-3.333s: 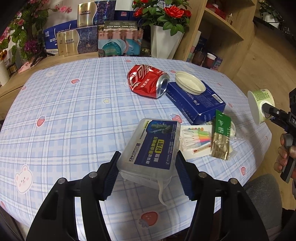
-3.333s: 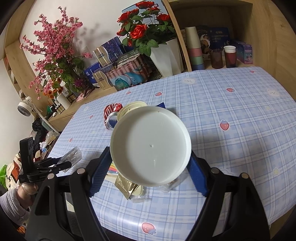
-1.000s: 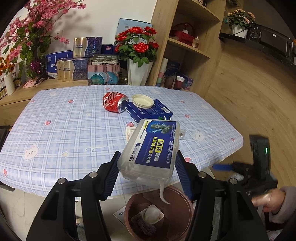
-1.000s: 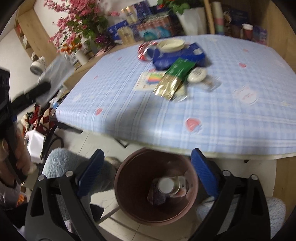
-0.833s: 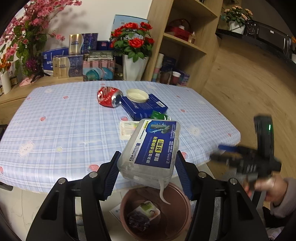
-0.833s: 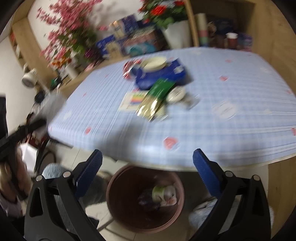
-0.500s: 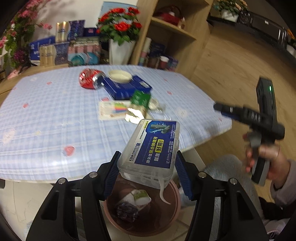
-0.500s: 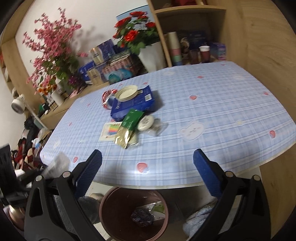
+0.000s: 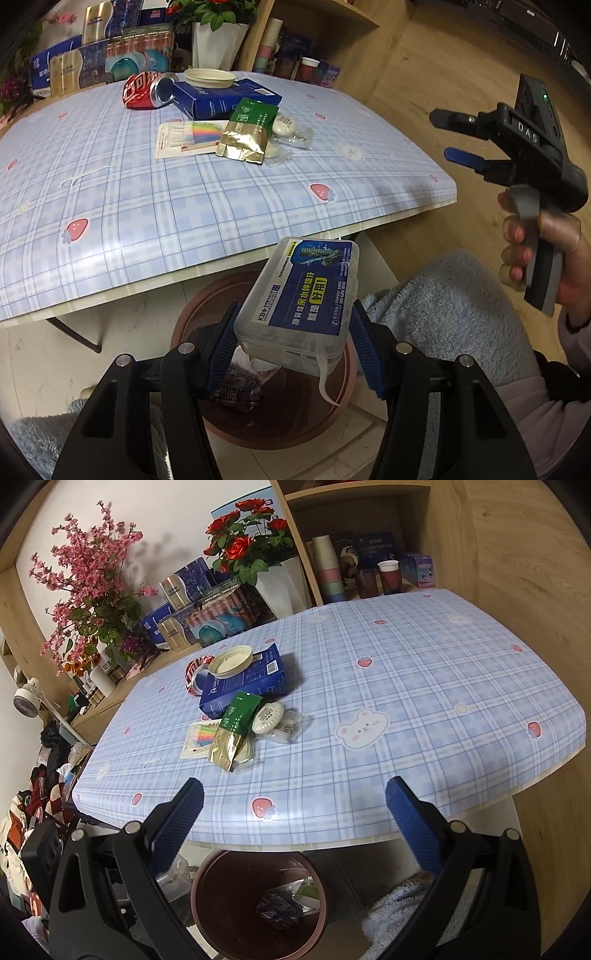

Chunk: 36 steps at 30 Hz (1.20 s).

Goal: Collect trash
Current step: 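Lower the clear floss box over the bin and open the left tool, then move the left tool back over the table toward the red cola can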

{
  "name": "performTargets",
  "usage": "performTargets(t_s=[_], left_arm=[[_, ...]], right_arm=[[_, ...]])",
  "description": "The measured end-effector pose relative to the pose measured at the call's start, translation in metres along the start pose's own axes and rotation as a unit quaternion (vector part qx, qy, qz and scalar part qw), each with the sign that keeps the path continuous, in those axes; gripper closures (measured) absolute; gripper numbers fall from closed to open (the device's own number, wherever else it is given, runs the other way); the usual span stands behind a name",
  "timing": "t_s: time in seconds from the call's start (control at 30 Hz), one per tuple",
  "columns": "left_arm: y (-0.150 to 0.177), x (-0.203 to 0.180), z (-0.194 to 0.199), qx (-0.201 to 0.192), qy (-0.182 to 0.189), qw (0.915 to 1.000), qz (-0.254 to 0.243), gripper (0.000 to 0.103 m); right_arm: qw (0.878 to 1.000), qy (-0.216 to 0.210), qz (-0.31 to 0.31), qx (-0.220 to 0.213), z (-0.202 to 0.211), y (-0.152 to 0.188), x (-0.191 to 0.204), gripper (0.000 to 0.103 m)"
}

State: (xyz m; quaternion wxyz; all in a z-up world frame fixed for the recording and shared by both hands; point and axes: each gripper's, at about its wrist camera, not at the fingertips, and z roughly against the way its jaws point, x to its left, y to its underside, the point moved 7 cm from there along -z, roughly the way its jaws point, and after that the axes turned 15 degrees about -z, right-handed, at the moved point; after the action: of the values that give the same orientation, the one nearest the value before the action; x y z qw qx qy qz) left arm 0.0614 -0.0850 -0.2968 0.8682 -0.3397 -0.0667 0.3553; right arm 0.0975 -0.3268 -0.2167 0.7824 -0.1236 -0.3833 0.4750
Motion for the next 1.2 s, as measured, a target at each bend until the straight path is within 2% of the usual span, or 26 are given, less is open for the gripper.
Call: performTargets(t_s=[0.37, 0.43, 0.47, 0.5, 0.6, 0.73, 0.9, 1.13, 1.2], left_arm=[[0.011, 0.005, -0.005, 0.005, 0.005, 0.9999, 0.016, 0.045], [0.011, 0.003, -0.006, 0.008, 0.009, 0.9998, 0.013, 0.039], [0.010, 0.001, -0.005, 0.007, 0.008, 0.9999, 0.012, 0.027], [0.009, 0.001, -0.003, 0.004, 0.004, 0.9999, 0.010, 0.019], [0.008, 0.003, 0.001, -0.003, -0.008, 0.9999, 0.010, 0.015], [0.006, 0.019, 0.010, -0.014, -0.041, 0.9984, 0.037, 0.013], [-0.005, 0.041, 0.033, -0.059, -0.090, 0.9925, 0.058, 0.013], [-0.031, 0.084, 0.069, -0.097, -0.154, 0.9806, 0.073, 0.013], [-0.041, 0.098, 0.083, -0.104, -0.184, 0.9750, 0.070, 0.012]], right_arm=[[1.000, 0.004, 0.000, 0.001, 0.000, 0.001, 0.002, 0.006], [1.000, 0.004, 0.000, 0.001, 0.000, 0.001, 0.002, 0.006], [1.000, 0.004, 0.001, 0.000, 0.000, 0.001, 0.002, 0.006], [1.000, 0.004, 0.000, 0.000, 0.000, 0.001, 0.002, 0.006], [1.000, 0.005, 0.001, -0.003, 0.000, 0.001, 0.001, 0.006], [1.000, 0.009, 0.000, -0.007, 0.001, -0.001, -0.001, 0.006], [1.000, 0.015, 0.000, -0.011, 0.002, -0.007, -0.006, 0.006], [1.000, 0.024, 0.010, -0.018, 0.002, -0.019, -0.006, 0.006], [0.999, 0.027, 0.015, -0.022, 0.001, -0.023, -0.004, 0.006]])
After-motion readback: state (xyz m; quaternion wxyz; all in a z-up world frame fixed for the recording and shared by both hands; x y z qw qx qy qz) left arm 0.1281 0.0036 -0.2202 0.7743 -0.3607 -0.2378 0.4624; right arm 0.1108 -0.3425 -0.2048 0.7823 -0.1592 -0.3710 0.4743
